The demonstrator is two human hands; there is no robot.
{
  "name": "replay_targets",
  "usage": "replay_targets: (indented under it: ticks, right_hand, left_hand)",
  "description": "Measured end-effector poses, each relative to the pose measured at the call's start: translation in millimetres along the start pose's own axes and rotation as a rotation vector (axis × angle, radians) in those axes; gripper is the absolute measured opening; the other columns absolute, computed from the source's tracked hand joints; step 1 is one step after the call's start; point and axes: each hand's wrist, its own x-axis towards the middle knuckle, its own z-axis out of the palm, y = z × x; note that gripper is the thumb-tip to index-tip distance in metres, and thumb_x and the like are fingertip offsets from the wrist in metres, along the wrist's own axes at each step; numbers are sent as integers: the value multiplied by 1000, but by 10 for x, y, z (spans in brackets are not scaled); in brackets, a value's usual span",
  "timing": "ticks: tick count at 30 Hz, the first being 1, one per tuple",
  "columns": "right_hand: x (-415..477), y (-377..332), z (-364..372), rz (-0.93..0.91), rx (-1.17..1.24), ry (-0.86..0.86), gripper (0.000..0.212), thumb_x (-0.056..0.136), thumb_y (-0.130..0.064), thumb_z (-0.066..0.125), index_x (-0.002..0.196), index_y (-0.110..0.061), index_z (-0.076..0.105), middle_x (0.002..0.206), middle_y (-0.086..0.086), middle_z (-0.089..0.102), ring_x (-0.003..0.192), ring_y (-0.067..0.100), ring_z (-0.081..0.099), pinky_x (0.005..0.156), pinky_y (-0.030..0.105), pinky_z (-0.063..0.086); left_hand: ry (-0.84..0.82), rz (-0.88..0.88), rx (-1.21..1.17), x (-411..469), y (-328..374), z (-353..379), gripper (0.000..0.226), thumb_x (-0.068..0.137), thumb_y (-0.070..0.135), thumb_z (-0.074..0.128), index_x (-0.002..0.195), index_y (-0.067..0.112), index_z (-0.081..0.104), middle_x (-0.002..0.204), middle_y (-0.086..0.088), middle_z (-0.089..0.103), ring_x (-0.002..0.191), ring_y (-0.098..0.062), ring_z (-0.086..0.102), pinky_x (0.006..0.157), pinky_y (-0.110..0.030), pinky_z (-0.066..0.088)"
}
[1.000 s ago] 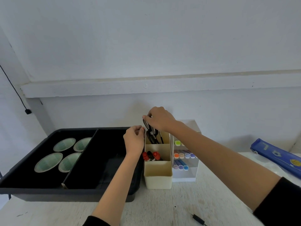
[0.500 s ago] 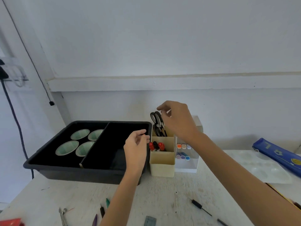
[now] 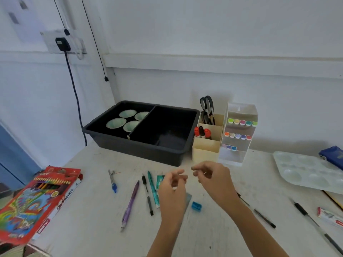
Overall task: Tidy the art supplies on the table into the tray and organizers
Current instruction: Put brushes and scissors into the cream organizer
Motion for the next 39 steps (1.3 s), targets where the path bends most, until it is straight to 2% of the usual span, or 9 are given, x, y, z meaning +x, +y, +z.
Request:
replay_targets:
  ticks: [6,16,22,27,31,34,36,38,39]
  right_hand:
    - [-285,129,356,7,-8,-101,22,87,0,57,94,-15,71,86,-6,66,76,1,60,67,5,45]
    - [-578,112,789,13,7,-183,24,88,1,54,97,-14,70,95,-2,68,84,6,62,78,14,49]
    - [-767,147,883,8,-19,-190,24,89,-1,55,100,-18,68,97,-7,64,85,-1,58,76,4,43]
    - [-837,164,721,23,104,-53,32,84,6,60,88,-25,67,86,-11,65,81,-2,61,73,3,44]
    - [-844,268,500,49,107,155,39,82,8,61,82,-31,65,82,-14,65,80,0,60,66,5,44]
    - [-829,471,231,133,-113,389,29,83,6,60,93,-19,69,91,-3,64,87,9,59,74,11,40]
    - [-788,668,24,170,-372,530,27,81,5,63,103,-9,68,100,7,64,95,26,57,78,26,43]
    - [-786,804,-159,274,-561,495,36,87,-5,61,122,-7,58,114,11,60,104,31,54,84,37,42]
    - [-788,859,-214,342,-620,446,41,92,-14,56,133,-9,49,123,10,54,110,29,49,90,37,38]
  left_hand:
    - [39,-9,40,-277,-168,-179,27,91,0,51,92,24,62,87,9,66,84,-6,62,69,-8,48]
    - [238,-44,131,-404,-438,-652,32,86,-8,53,89,22,64,88,9,66,84,-5,60,64,-6,45]
    - [252,-76,127,-524,-552,-865,28,87,-7,53,93,17,65,90,2,67,85,-7,59,65,-2,42]
    - [180,-59,121,-571,-511,-756,28,87,-7,53,91,17,66,88,6,67,84,-4,60,65,-5,44]
    - [61,3,142,-523,-447,-537,30,88,-5,55,88,23,65,87,9,68,83,-2,60,64,-7,45]
    - [-60,27,127,-488,-415,-354,29,87,-5,56,85,22,65,87,8,67,82,-1,59,65,-7,45]
    - [-131,22,117,-490,-419,-232,28,87,-5,57,84,22,66,88,9,67,82,-3,60,67,-4,44]
    - [-192,40,129,-511,-432,-105,30,86,-5,58,82,24,65,88,9,67,81,-4,61,65,-4,44]
    - [-225,55,138,-525,-435,-41,32,86,-5,58,81,26,64,88,9,67,80,-4,61,64,-6,44]
